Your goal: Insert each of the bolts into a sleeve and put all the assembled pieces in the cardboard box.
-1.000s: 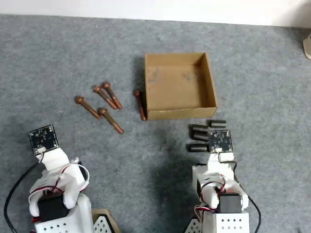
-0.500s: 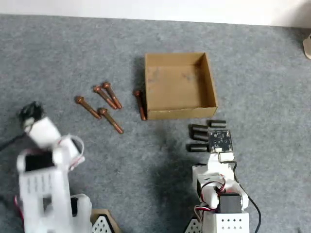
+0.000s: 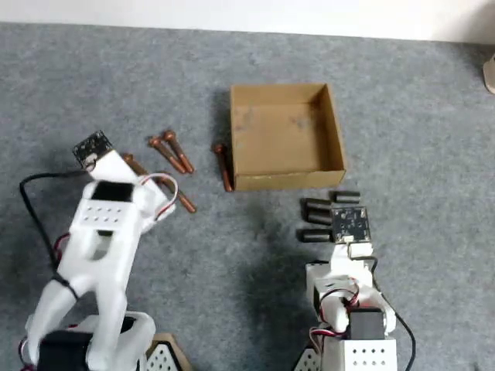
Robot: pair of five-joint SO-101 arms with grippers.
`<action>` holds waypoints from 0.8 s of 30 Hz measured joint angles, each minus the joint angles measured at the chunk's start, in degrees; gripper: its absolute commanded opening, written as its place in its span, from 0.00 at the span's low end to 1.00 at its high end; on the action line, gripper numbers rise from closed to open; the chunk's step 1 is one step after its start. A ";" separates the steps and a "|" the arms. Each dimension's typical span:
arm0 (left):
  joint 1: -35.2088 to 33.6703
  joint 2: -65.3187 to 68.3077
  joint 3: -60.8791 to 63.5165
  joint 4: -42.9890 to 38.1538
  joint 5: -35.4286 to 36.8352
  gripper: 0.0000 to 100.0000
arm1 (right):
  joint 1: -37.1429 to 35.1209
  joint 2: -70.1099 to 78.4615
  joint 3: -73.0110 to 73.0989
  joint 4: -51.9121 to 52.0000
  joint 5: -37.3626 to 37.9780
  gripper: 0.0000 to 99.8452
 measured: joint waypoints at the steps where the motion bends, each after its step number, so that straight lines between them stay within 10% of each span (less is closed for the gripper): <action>1: 0.00 0.97 -0.97 -0.70 0.79 0.01 | 0.00 0.00 0.00 0.00 0.00 0.00; 24: 0.09 50.64 -49.23 15.30 5.98 0.09 | 0.00 0.00 0.00 0.00 0.00 0.00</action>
